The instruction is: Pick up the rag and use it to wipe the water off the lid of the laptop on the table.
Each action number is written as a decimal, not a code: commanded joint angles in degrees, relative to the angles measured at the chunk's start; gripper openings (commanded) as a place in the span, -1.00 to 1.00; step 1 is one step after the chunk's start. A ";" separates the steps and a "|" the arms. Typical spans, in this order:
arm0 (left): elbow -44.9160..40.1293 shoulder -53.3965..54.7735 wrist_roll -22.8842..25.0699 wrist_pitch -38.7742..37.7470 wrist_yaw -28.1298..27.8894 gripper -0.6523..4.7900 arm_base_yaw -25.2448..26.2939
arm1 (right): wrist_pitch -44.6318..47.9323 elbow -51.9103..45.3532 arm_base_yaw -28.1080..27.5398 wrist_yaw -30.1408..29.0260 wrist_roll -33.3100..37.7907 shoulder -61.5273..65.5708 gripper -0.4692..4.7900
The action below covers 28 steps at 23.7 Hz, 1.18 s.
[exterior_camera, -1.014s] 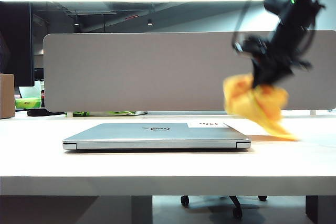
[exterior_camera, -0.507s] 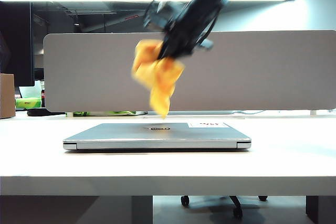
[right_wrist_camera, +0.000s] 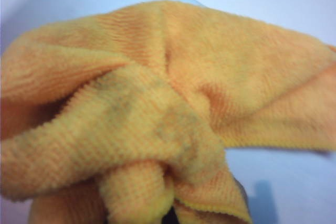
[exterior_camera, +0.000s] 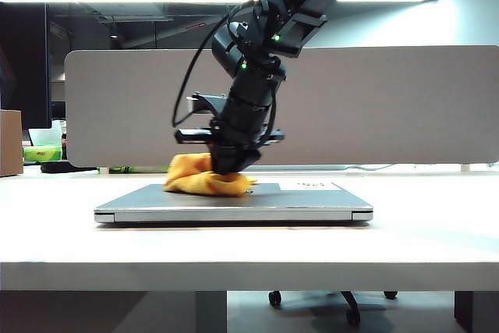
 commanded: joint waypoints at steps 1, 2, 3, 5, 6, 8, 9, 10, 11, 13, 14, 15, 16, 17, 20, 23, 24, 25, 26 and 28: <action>0.24 0.02 0.00 0.72 0.02 -0.68 0.00 | -8.61 -0.28 -2.60 9.07 -1.18 -1.57 -0.85; 0.24 0.00 0.00 0.72 0.02 -0.68 0.00 | -11.43 -0.28 -3.93 11.58 -1.33 -2.84 -0.85; 0.24 0.00 0.00 0.72 0.02 -0.68 0.00 | -12.68 -0.28 -4.39 13.25 -1.44 -3.52 -0.85; 0.24 0.00 0.00 0.74 0.02 -0.68 0.00 | -15.10 -0.28 -6.36 13.62 -2.40 -5.29 -0.85; 0.24 0.00 0.00 0.74 0.02 -0.68 0.00 | -15.96 -0.28 -7.54 12.66 -2.36 -6.67 -0.85; 0.24 0.02 0.00 0.68 0.02 -0.68 0.00 | -15.85 -0.28 -7.98 11.96 -2.49 -8.24 -0.85; 0.24 0.02 0.00 0.74 0.02 -0.68 0.00 | -15.69 -0.28 -8.00 11.93 -2.93 -8.55 -0.85; 0.24 0.02 0.00 0.70 0.02 -0.68 0.00 | -16.39 -0.28 -7.89 11.96 -4.00 -9.01 -0.85; 0.24 0.02 0.00 0.70 0.02 -0.68 0.00 | -17.18 -0.28 -7.74 12.15 -4.31 -9.05 -0.85; 0.24 0.00 0.00 0.72 0.00 -0.68 0.02 | -21.57 -0.28 -8.04 15.06 -5.07 -9.73 -0.85; 0.24 0.00 0.02 0.72 0.04 -0.68 0.02 | -23.69 -0.28 -9.14 15.63 -4.92 -10.36 -0.85; 0.24 0.00 0.00 0.72 0.04 -0.68 -0.02 | -24.81 -0.28 -9.90 16.22 -4.63 -10.97 -0.85; 0.24 0.00 0.00 0.72 0.00 -0.68 -0.02 | -26.38 -0.28 -11.21 16.28 -4.59 -12.22 -0.85; 0.24 0.00 0.02 0.72 -0.04 -0.68 0.07 | -27.04 -0.31 -11.87 16.66 -4.52 -13.05 -0.86; 0.24 0.00 0.00 0.72 0.02 -0.68 -0.02 | -28.39 -0.31 -15.28 16.50 -4.48 -16.13 -0.78; 0.24 0.00 0.00 0.72 0.02 -0.68 0.02 | -31.61 -0.31 -17.70 14.12 -1.27 -17.62 0.43; 0.24 0.00 0.00 0.72 0.02 -0.68 0.02 | -34.45 -0.31 -18.43 15.50 1.20 -17.92 1.00; 0.24 0.00 0.02 0.72 0.02 -0.68 0.02 | -36.17 -0.31 -18.64 16.68 1.55 -18.01 1.00; 0.24 0.00 0.00 0.72 0.02 -0.68 0.02 | -38.53 -0.31 -19.08 17.79 1.57 -18.34 1.00; 0.24 0.00 0.02 0.77 0.00 -0.68 0.02 | -39.01 -0.92 -19.43 16.72 1.25 -20.37 0.60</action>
